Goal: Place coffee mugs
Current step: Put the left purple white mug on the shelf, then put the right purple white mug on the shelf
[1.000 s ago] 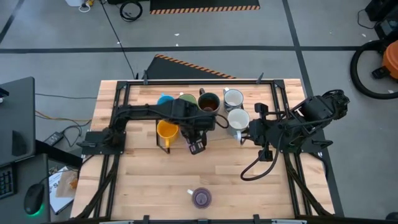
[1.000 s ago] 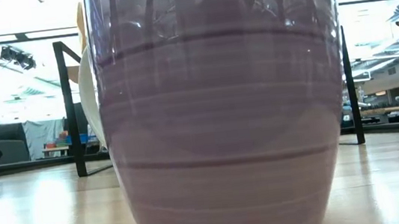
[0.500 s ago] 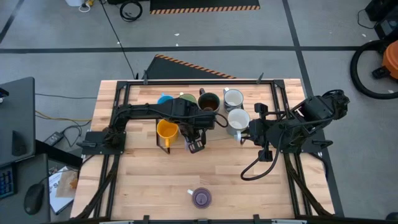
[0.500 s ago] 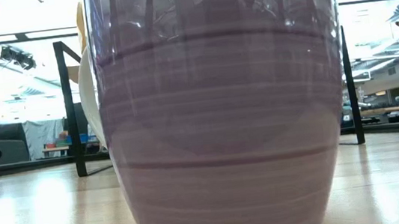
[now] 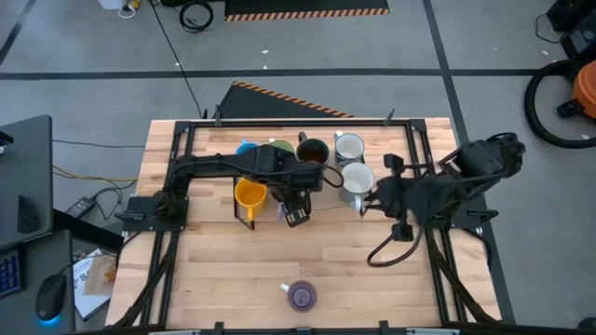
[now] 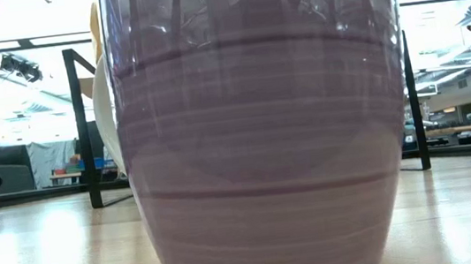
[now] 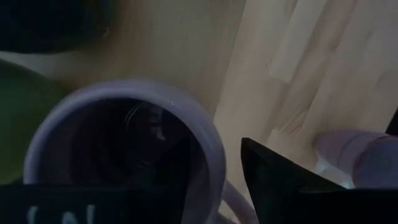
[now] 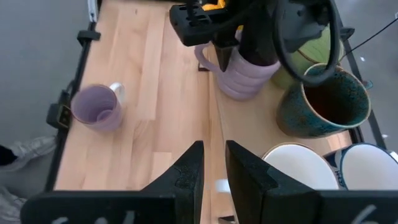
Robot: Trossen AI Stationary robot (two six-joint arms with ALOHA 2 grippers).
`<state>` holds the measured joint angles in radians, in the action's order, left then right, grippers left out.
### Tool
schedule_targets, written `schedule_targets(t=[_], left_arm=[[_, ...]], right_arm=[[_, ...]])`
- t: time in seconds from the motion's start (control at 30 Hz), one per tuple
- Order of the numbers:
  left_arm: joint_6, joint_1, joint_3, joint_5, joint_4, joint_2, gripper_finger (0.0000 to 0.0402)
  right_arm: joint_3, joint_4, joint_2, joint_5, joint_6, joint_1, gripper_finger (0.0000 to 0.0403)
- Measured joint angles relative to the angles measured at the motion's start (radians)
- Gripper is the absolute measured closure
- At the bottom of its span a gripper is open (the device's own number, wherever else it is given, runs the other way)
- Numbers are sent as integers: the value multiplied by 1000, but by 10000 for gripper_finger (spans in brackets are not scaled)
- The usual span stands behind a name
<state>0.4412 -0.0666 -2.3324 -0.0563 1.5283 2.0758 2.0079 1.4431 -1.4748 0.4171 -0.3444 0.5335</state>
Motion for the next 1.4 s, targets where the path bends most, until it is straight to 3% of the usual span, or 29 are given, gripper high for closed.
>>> schedule_targets(t=[0.4, 0.6, 0.7, 0.87, 1.1, 1.4], left_arm=[[-18, -4, -23, -24, -36, -82, 250], [-186, -97, -23, -167, -265, -165, 251], [-278, -147, -4, -177, -370, -199, 251], [-318, -208, 148, -166, -528, -261, 253], [-214, -268, 462, -149, -767, -382, 274], [-131, -297, 619, -171, -900, -488, 285]], right_arm=[[-28, -31, 182, 64, -30, 20, 330], [-201, -178, 328, 77, -41, 36, 330], [-264, -191, 396, 65, -60, 36, 330], [-352, -260, 531, 65, -98, 37, 330], [-547, -448, 703, 71, -54, 37, 330], [-743, -663, 868, 93, -19, 37, 330]])
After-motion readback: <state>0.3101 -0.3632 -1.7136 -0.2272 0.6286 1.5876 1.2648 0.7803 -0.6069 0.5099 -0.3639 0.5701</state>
